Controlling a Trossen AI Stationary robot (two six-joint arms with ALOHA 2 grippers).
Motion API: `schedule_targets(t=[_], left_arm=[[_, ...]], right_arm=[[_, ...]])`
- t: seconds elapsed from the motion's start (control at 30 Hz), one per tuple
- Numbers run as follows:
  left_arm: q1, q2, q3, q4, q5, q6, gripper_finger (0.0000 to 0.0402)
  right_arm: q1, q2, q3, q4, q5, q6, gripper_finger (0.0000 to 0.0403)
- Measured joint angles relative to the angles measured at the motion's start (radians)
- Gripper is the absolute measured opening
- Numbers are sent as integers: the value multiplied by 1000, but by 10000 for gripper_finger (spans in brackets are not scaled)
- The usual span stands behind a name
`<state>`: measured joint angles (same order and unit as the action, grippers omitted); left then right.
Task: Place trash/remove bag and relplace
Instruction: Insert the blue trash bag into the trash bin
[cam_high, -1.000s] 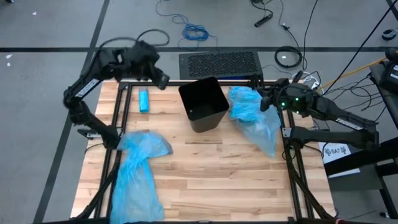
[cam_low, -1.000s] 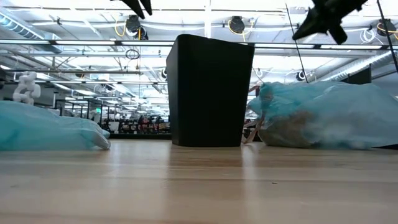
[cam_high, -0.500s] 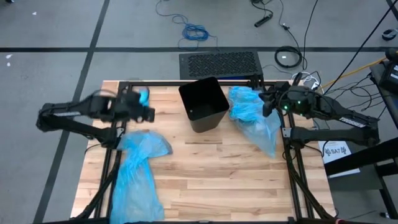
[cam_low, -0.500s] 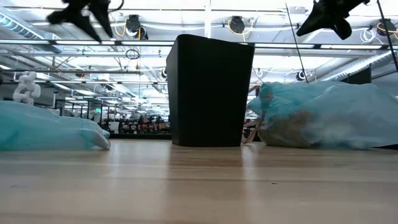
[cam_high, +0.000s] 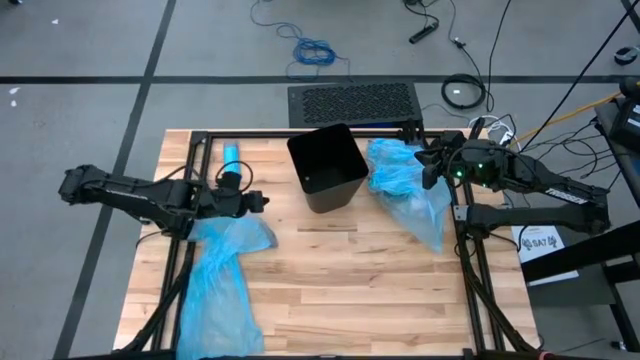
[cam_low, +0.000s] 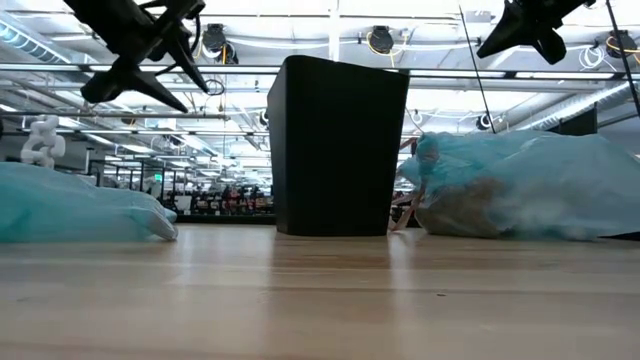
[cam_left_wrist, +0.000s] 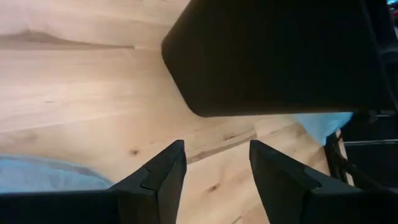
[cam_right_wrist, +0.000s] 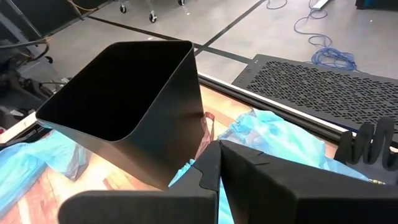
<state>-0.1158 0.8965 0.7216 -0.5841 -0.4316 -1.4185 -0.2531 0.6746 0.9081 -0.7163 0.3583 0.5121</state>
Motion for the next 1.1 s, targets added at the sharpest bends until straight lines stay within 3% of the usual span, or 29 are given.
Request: schedule_targets(t=[0.3, 0.47, 0.63, 0.8, 0.93, 1.1], left_arm=[[49, 0, 0, 0, -14, 11, 256], [86, 1, 0, -4, 68, 84, 290], [94, 1, 31, -39, 145, 72, 292], [94, 2, 81, -211, 214, 63, 286], [77, 42, 90, -354, 294, 10, 285], [22, 142, 90, -405, 301, -16, 285]], right_arm=[[0, 0, 0, 1, -1, 0, 0], [0, 0, 0, 1, -19, 0, 0], [0, 0, 0, 1, -22, 0, 0], [0, 1, 0, 1, -22, 0, 0], [0, 4, 0, 0, -22, 18, 0], [0, 15, 0, -6, -22, 37, 0]])
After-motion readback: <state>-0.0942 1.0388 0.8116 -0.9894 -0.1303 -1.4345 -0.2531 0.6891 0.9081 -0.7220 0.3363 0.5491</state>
